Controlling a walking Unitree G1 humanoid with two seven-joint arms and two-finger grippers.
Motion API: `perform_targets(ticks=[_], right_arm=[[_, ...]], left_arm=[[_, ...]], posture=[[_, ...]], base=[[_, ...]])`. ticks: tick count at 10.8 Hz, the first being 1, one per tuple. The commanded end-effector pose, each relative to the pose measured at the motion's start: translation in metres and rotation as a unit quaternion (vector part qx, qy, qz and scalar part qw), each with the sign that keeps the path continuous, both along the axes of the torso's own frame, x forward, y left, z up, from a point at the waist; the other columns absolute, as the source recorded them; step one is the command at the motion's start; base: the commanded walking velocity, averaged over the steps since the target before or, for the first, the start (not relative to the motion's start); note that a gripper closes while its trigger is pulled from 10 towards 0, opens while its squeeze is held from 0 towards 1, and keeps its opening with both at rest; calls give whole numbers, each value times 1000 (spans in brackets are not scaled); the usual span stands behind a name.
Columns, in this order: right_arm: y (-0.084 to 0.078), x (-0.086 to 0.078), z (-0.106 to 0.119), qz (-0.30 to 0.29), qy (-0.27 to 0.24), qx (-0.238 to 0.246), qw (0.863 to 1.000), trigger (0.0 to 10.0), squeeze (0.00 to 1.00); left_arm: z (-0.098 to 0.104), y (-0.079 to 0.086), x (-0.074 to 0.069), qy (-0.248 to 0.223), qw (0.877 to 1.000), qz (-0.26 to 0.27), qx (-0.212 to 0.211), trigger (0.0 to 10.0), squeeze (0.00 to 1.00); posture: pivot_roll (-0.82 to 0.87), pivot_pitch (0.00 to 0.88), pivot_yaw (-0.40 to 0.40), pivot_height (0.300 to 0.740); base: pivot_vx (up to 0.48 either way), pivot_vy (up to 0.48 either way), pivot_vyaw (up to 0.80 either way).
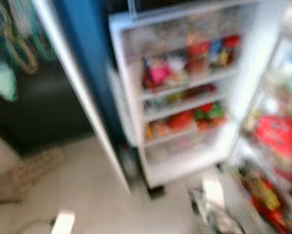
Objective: Restocking fridge
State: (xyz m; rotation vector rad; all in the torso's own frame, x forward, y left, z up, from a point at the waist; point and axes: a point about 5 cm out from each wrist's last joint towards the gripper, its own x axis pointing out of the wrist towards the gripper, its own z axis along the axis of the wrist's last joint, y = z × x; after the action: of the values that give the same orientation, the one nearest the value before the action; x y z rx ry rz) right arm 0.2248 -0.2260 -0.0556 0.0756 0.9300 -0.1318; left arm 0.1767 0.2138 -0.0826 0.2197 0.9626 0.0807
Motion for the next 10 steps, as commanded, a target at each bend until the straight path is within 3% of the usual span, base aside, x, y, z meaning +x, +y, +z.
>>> perform_targets(ticks=[1, 4, 10], right_arm=[[13, 7, 1, 8, -6, 13, 1000, 10000, 0], [14, 6, 1, 2, -6, 17, 1000, 10000, 0], [14, 5, 0, 7, -2, 17, 1000, 10000, 0]], left_arm=[[-3, 8, -9, 16, 1000, 5, 9, 10000, 0], [-3, 8, -9, 18, 1000, 0, 9, 10000, 0], [-3, 8, -10, 20, 1000, -5, 9, 10000, 0]], posture=[[-154, 0, 93, 740], [-164, 0, 101, 740], [-166, 0, 99, 740]], base=[[0, 281, 0], [0, 287, -173], [0, 279, -800]])
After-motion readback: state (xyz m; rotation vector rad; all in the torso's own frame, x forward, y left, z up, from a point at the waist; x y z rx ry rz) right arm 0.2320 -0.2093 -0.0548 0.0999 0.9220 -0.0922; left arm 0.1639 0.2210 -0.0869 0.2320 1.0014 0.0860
